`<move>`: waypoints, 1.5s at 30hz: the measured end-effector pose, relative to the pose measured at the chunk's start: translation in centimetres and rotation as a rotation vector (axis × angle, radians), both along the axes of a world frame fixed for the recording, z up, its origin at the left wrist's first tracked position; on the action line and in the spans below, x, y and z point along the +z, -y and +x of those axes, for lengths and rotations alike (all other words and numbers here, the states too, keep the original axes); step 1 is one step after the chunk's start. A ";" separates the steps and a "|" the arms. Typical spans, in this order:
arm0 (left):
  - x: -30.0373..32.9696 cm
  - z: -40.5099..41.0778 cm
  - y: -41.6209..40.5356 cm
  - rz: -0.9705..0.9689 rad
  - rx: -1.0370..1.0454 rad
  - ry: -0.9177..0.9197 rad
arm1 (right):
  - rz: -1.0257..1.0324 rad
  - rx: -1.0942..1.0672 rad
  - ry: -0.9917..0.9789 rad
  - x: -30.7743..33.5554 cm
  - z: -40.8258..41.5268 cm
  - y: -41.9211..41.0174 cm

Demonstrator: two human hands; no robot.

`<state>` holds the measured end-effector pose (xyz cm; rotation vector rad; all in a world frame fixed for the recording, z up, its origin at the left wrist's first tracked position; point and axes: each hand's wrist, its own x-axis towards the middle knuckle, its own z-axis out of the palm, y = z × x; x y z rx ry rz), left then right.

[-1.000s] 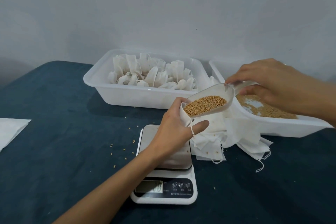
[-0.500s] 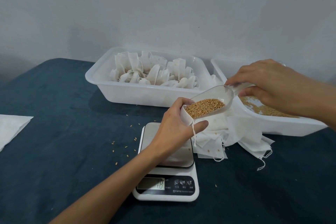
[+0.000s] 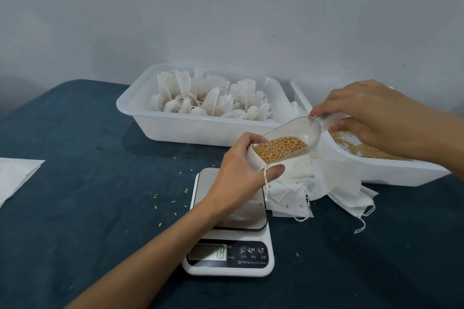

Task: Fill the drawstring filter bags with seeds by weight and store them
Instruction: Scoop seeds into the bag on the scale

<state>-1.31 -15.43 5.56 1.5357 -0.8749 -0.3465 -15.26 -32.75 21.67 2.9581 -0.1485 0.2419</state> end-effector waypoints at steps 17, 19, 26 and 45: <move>0.3 0.0 -0.1 -0.035 -0.025 -0.030 | 0.003 -0.010 0.003 0.2 0.0 -0.1; 0.3 0.1 -0.1 -0.043 -0.021 -0.030 | 0.000 -0.012 0.003 0.2 0.0 -0.2; 0.4 0.4 -0.2 -0.064 -0.034 -0.022 | -0.002 -0.021 -0.011 0.1 0.2 -0.4; 0.6 0.7 -0.3 -0.029 -0.042 0.010 | 0.005 0.015 0.007 -0.3 0.4 -0.1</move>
